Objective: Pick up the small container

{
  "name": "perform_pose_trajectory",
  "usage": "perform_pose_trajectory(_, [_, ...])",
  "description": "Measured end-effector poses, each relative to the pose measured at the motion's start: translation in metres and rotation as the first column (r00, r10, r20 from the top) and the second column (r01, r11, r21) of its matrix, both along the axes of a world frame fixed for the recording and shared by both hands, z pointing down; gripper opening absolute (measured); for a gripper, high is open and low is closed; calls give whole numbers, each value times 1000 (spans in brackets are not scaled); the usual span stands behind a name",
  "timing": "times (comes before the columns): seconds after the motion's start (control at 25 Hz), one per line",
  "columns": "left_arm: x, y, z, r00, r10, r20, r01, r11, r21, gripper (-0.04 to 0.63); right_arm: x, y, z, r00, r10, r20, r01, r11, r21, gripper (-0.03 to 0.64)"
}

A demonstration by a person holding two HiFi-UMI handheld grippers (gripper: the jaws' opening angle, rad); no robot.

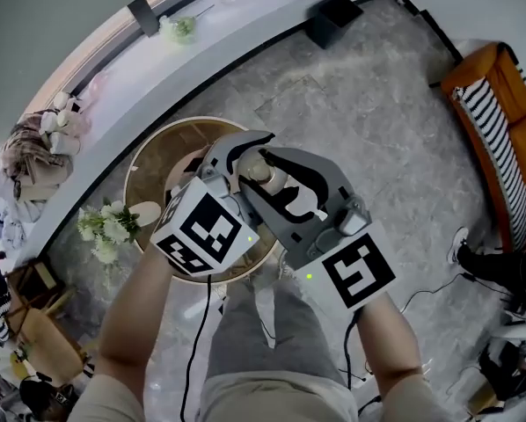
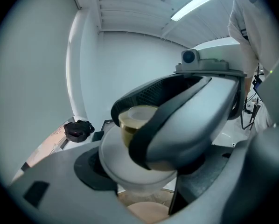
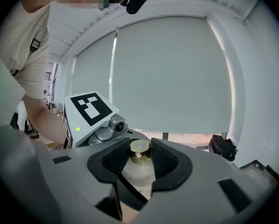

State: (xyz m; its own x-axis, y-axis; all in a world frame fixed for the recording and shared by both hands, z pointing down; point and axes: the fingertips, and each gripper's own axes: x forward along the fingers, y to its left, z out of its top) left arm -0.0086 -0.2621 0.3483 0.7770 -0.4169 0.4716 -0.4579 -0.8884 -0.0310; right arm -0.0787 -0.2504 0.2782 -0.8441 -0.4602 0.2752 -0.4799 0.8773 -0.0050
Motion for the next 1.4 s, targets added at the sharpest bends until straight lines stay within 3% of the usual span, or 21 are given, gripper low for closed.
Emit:
perform_pose_trajectory(0.8, [6, 71, -220, 998, -51, 46, 45, 993, 109, 344, 10, 82, -224, 995, -66, 72, 56, 989, 134, 140])
perform_pose_trajectory(1.04, [6, 97, -253, 995, -86, 54, 76, 985, 157, 344, 13, 113, -255, 990, -93, 107, 75, 984, 164, 140])
perform_pose_trajectory(1.4, [9, 146, -265, 991, -120, 66, 109, 982, 157, 344, 19, 165, -266, 984, -124, 126, 103, 981, 163, 140])
